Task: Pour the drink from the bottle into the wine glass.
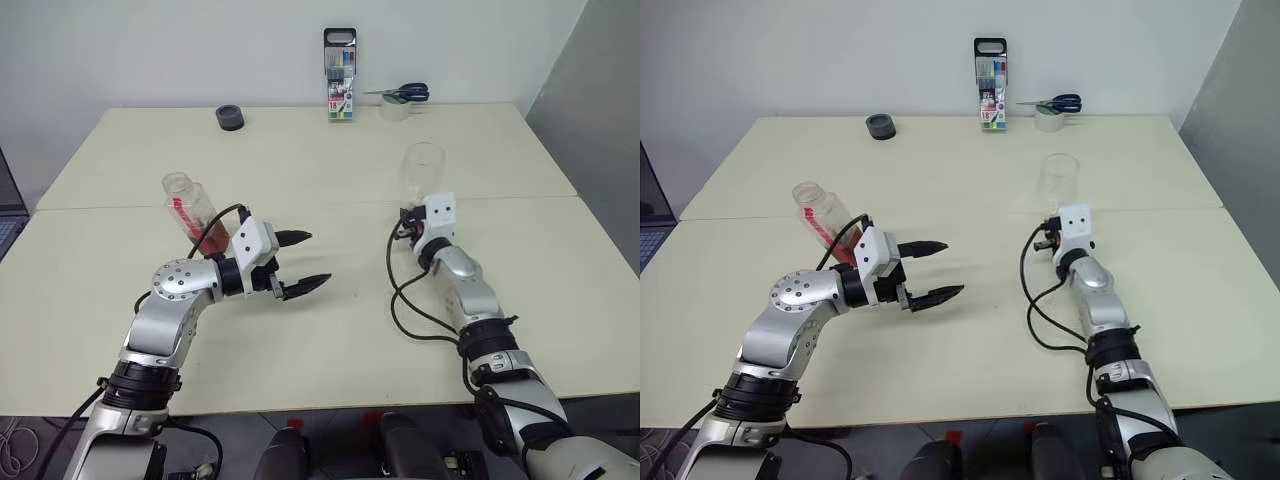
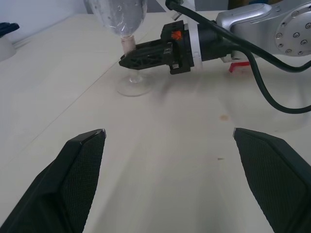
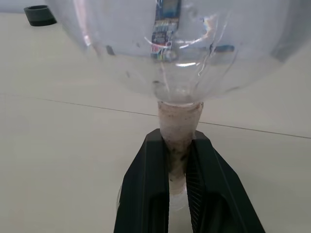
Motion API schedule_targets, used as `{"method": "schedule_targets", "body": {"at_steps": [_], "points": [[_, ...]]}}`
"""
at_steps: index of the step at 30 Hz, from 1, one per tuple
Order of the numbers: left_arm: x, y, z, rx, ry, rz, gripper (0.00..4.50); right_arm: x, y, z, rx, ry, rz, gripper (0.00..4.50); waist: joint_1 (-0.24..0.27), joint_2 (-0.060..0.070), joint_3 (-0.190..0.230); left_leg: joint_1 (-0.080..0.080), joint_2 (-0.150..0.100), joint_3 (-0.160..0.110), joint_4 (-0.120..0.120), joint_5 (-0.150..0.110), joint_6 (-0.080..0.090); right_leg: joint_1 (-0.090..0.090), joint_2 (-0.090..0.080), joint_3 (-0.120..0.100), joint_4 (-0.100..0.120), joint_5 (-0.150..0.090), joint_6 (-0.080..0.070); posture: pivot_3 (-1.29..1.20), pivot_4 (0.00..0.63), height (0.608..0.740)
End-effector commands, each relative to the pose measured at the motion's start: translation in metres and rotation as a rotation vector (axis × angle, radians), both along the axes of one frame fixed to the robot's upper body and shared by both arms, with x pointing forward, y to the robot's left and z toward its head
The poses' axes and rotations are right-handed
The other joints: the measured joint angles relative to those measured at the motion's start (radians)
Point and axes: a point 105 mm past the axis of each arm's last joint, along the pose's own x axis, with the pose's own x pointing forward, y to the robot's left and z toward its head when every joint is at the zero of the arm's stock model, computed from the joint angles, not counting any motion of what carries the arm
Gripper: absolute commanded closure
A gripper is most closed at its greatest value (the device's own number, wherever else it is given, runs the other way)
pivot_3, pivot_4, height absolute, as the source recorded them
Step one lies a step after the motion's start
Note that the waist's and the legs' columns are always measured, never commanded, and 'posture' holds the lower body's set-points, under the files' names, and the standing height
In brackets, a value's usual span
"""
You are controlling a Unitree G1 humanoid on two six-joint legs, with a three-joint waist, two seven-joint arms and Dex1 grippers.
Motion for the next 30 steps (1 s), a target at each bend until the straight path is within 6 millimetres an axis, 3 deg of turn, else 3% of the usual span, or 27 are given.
{"method": "schedule_targets", "body": {"at_steps": [1, 5, 8, 11, 18, 30], "points": [[-0.001, 0.007, 0.01, -0.011, -0.047, 0.047, 0.0, -0.006, 0.004, -0.023, -0.102, 0.008, 0.018, 4.31, -0.001, 0.0, 0.0, 0.0, 0.0, 0.0, 0.0, 0.0, 0.0, 0.0, 0.0, 0.0, 0.0, 0.0, 0.0, 0.0, 0.15, 0.74], [-0.003, 0.018, 0.013, -0.048, -0.035, 0.123, 0.0, -0.016, 0.031, 0.002, -0.018, -0.098, 0.186, 4.31, -0.001, 0.0, 0.0, 0.0, 0.001, 0.0, 0.0, -0.001, 0.001, 0.0, 0.0, 0.0, 0.0, 0.0, 0.0, 0.0, 0.15, 0.74], [-0.01, 0.03, 0.016, -0.086, -0.011, 0.185, 0.0, -0.026, 0.066, 0.021, 0.007, -0.152, 0.325, 4.31, -0.013, 0.0, 0.0, 0.0, 0.002, 0.001, -0.001, -0.001, 0.001, -0.001, 0.0, 0.001, 0.0, 0.0, 0.0, 0.0, 0.15, 0.74], [-0.017, 0.039, 0.018, -0.093, -0.001, 0.229, 0.0, -0.035, 0.098, 0.025, 0.055, -0.131, 0.458, 4.31, -0.017, 0.001, 0.001, 0.001, 0.003, 0.001, -0.002, -0.001, 0.001, -0.002, 0.0, 0.001, 0.0, 0.0, 0.0, 0.0, 0.15, 0.74], [-0.022, 0.05, 0.025, -0.095, -0.023, 0.306, 0.0, -0.048, 0.143, 0.02, 0.018, -0.106, 0.638, 4.31, 0.006, 0.001, 0.001, -0.001, 0.0, -0.001, 0.0, 0.0, 0.001, -0.001, -0.001, 0.0, -0.001, 0.0, 0.0, 0.0, 0.15, 0.74], [-0.031, 0.058, 0.027, -0.105, -0.027, 0.361, 0.0, -0.05, 0.151, -0.006, -0.033, -0.016, 0.696, 4.31, 0.003, 0.0, 0.001, 0.0, 0.001, -0.001, -0.002, 0.001, -0.003, -0.001, -0.001, -0.001, 0.0, 0.0, 0.0, 0.0, 0.15, 0.74]]}}
